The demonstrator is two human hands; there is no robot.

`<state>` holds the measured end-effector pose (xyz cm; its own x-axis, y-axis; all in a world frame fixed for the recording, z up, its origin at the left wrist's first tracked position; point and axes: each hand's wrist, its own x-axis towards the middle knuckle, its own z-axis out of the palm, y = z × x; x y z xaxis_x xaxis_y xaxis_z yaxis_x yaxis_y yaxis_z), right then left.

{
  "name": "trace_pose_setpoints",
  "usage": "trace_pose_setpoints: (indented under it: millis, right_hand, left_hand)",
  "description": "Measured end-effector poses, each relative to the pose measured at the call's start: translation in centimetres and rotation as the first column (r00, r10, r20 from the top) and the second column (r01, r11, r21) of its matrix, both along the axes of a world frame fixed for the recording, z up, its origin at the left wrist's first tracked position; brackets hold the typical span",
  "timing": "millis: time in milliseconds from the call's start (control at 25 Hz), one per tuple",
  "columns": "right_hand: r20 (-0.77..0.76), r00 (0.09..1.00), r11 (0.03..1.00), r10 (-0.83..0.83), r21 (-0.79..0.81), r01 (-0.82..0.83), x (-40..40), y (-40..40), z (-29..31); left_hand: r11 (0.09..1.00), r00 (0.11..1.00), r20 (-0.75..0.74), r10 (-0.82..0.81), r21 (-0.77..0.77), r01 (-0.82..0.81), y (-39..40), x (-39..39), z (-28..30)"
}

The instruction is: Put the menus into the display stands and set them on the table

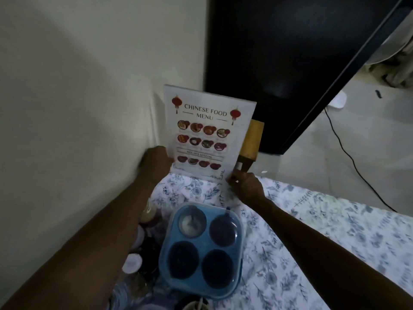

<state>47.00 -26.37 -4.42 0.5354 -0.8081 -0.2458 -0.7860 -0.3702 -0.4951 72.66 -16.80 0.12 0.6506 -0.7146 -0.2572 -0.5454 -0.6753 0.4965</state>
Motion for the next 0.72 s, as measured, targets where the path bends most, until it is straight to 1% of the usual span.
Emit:
trace_pose_setpoints:
  millis: [80, 160, 280, 360, 480, 560, 720]
  right_hand:
    - [0.004, 1.000, 1.000, 0.010, -0.001, -0.010, 0.9, 0.0, -0.1]
    - [0.018, 1.000, 1.000, 0.007, 0.015, -0.007, 1.7, -0.1, -0.1]
    - [0.044, 0.999, 0.997, 0.032, 0.065, -0.035, 2.8, -0.3, -0.1]
    - [0.056, 0.998, 0.996, 0.042, 0.074, -0.046, 3.6, -0.1, 0.1]
    - [0.075, 0.996, 0.995, 0.048, 0.085, -0.054, 4.3, 0.6, 0.3]
    - [0.081, 0.996, 0.993, 0.039, 0.111, -0.048, 4.3, 0.8, 0.5]
    - [0.090, 0.995, 0.986, 0.049, 0.156, -0.063, 4.2, 0.7, 1.2]
  left_hand:
    - [0.994, 1.000, 0.031, 0.005, 0.112, -0.009, 0.0, -0.2, -0.1]
    - [0.984, 1.000, 0.003, -0.006, 0.179, 0.005, 0.0, -0.5, -0.3]
    - [0.983, 0.998, -0.018, -0.063, 0.172, 0.066, 0.0, -1.4, 0.1]
    - [0.982, 0.994, 0.018, -0.105, 0.161, 0.101, 0.3, -1.8, 0.5]
    - [0.969, 0.985, 0.072, -0.157, 0.202, 0.140, 1.1, -1.6, 1.1]
    - [0.959, 0.978, 0.114, -0.174, 0.244, 0.142, 1.5, -1.5, 1.5]
    - [0.966, 0.968, 0.193, -0.158, 0.232, 0.111, 2.1, -2.1, 3.2]
